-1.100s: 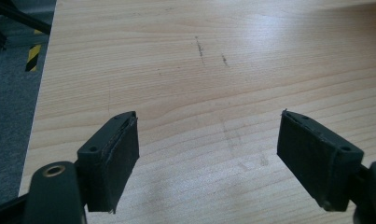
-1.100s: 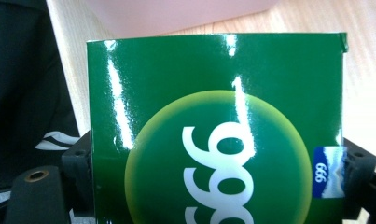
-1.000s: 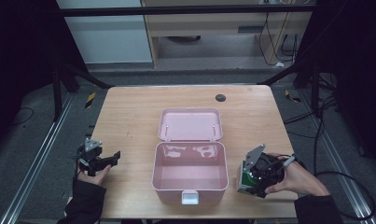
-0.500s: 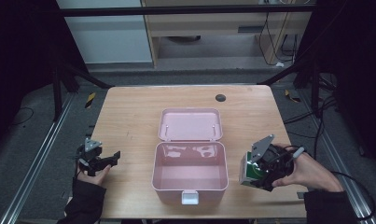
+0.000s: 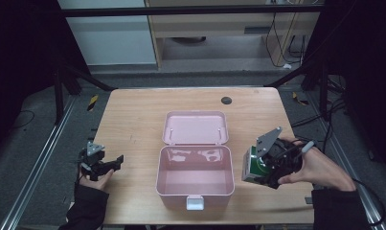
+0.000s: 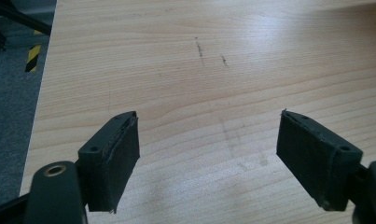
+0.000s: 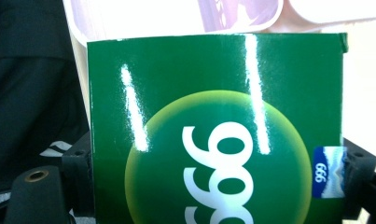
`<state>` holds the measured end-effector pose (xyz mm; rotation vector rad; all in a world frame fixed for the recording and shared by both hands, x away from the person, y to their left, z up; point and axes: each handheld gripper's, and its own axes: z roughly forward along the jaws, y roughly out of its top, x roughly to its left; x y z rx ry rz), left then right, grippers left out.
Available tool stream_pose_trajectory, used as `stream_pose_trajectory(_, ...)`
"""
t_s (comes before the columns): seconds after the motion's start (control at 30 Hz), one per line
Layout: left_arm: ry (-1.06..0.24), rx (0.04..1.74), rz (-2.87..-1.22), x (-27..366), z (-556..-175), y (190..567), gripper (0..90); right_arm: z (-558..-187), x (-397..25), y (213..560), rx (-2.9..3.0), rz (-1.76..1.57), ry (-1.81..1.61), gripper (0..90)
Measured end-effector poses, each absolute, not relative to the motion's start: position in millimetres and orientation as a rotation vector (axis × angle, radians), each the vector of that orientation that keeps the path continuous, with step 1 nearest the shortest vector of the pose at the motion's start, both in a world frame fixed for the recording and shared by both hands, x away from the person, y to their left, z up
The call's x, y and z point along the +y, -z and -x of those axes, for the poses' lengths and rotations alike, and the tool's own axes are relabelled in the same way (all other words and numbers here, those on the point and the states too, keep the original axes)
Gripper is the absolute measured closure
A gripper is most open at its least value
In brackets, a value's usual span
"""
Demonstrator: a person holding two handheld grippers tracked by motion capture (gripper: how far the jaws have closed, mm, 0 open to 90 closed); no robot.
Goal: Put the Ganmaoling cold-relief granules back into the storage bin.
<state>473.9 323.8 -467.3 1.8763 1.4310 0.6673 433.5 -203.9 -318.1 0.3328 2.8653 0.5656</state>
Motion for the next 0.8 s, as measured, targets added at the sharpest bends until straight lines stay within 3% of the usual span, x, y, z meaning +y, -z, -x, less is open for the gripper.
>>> stream_pose_trajectory(0.8, -0.672, 1.434, -1.864, 325.4, -473.4, 465.6, 20.6, -440.2, -160.1, 284.4, 2.855, -0.255, -0.614, 15.7)
